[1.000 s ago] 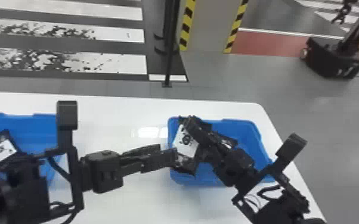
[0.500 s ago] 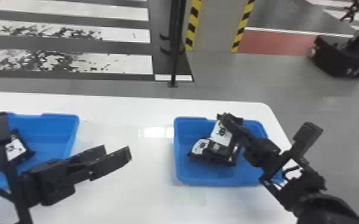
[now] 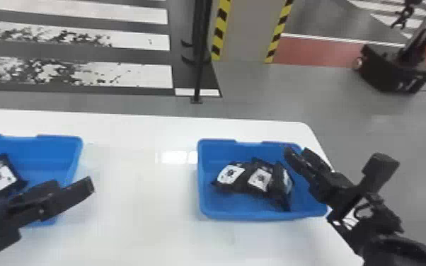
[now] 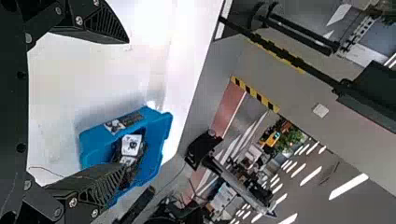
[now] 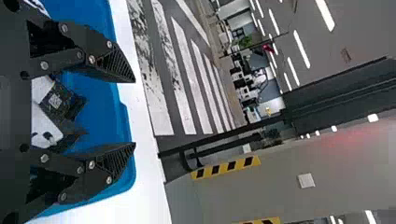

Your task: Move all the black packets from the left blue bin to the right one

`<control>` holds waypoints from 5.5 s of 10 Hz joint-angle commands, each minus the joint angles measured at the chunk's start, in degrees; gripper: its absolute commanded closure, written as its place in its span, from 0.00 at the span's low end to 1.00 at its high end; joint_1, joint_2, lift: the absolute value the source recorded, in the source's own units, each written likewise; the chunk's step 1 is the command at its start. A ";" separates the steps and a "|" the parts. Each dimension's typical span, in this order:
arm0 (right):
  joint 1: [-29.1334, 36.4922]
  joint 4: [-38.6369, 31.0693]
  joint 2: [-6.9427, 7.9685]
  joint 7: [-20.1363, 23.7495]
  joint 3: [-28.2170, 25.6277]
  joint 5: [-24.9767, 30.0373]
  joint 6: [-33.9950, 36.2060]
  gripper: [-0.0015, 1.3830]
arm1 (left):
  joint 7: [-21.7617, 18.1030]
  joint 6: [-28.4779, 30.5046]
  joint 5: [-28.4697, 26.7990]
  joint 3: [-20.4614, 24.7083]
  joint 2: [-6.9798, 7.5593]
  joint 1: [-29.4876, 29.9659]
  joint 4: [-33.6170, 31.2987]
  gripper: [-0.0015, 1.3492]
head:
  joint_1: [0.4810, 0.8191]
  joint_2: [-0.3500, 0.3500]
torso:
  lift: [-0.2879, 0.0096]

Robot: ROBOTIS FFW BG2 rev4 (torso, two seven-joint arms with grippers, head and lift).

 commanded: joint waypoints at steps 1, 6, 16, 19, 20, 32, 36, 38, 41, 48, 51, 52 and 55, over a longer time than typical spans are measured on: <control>6.82 -8.19 1.06 -1.27 -0.11 3.58 -4.16 0.12 | 0.33 1.76 -3.18 2.61 -0.03 -1.07 -0.10 0.17 | 0.63 0.21 | 0.46; 27.78 -27.32 6.86 -2.85 2.64 7.23 -13.86 0.11 | 4.99 8.23 -9.92 9.81 0.14 -4.73 1.73 0.17 | 0.63 0.43 | 0.46; 32.70 -29.29 7.12 -2.67 4.69 1.98 -9.22 0.13 | 15.54 7.81 -8.89 10.73 4.45 -24.28 31.82 0.17 | 0.63 0.76 | 0.46; 32.42 -28.44 6.95 -2.41 4.69 0.61 -8.24 0.13 | 19.76 6.82 -6.38 8.21 5.06 -26.95 37.87 0.17 | 0.63 0.74 | 0.46; 32.42 -28.30 6.95 -2.32 4.69 0.26 -7.67 0.13 | 21.16 5.28 -4.66 7.41 5.06 -27.79 40.12 0.18 | 0.63 0.74 | 0.46; 31.86 -26.19 6.68 -0.83 4.69 -3.51 -4.44 0.14 | 26.61 -4.43 -1.35 1.13 7.00 -28.35 47.71 0.89 | 0.63 0.72 | 0.46; 32.00 -26.19 6.68 -0.83 4.69 -4.31 -4.16 0.15 | 26.44 7.67 -0.55 2.27 5.86 -19.64 27.60 0.89 | 0.63 0.69 | 0.46; 32.00 -26.19 6.68 -0.74 4.69 -4.65 -3.88 0.15 | 26.44 13.15 -0.21 3.41 5.50 -15.84 18.18 0.88 | 0.63 0.67 | 0.46; 31.72 -26.19 6.59 -0.56 4.69 -4.65 -2.89 0.15 | 26.35 17.65 -2.03 6.73 6.29 -16.96 16.21 0.19 | 0.63 0.69 | 0.46; 31.01 -25.21 6.68 -0.12 4.81 -5.11 -1.63 0.15 | 22.48 8.09 -13.92 2.50 8.58 -31.03 36.88 0.14 | 0.63 0.83 | 0.46; 30.59 -24.65 6.59 0.05 4.81 -5.22 -1.06 0.15 | 22.13 6.68 -14.60 -1.84 9.63 -37.49 47.85 0.14 | 0.63 0.79 | 0.46; 30.31 -24.51 6.68 0.23 4.81 -5.22 -0.92 0.15 | 22.13 5.84 -15.74 -2.53 9.81 -39.32 51.08 0.13 | 0.63 0.78 | 0.46; 29.18 -22.96 6.68 0.76 5.03 -5.11 -0.64 0.15 | 20.64 4.71 -15.74 -7.21 11.74 -47.06 63.18 0.12 | 0.63 0.76 | 0.46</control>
